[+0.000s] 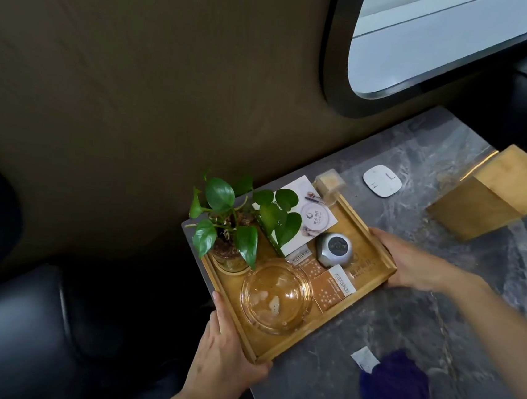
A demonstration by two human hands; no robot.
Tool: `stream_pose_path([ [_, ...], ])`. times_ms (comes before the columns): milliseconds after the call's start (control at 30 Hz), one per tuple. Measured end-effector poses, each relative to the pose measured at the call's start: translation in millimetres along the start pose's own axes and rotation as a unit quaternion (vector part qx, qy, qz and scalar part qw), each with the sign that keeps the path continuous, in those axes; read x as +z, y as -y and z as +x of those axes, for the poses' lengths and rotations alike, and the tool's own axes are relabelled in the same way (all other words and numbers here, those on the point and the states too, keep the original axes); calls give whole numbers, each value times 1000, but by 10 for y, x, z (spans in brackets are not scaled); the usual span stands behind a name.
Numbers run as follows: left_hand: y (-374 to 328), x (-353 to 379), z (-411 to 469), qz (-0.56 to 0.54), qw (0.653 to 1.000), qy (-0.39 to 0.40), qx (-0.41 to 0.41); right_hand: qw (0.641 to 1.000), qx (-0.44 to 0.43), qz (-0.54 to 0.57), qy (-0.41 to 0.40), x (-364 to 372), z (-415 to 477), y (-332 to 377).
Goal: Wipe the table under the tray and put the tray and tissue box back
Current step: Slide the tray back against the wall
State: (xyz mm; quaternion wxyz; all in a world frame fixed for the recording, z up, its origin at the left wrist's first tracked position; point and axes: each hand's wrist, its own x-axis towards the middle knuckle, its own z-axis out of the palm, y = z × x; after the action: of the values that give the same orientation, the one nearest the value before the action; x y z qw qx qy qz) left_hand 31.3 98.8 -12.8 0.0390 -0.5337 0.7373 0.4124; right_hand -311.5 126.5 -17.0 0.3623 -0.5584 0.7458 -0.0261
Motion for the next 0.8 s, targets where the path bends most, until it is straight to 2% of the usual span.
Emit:
stream_pose_path([
  [300,90,-280,314,-54,997,-47,11,998,-22,26,-54,-114,299,272],
  [633,163,-351,379,-46,998,-29,9,997,34,18,-64,-100,340,349],
  [800,112,-406,386,7,1000,-4,-11,997,49,4,-54,-111,341,387],
])
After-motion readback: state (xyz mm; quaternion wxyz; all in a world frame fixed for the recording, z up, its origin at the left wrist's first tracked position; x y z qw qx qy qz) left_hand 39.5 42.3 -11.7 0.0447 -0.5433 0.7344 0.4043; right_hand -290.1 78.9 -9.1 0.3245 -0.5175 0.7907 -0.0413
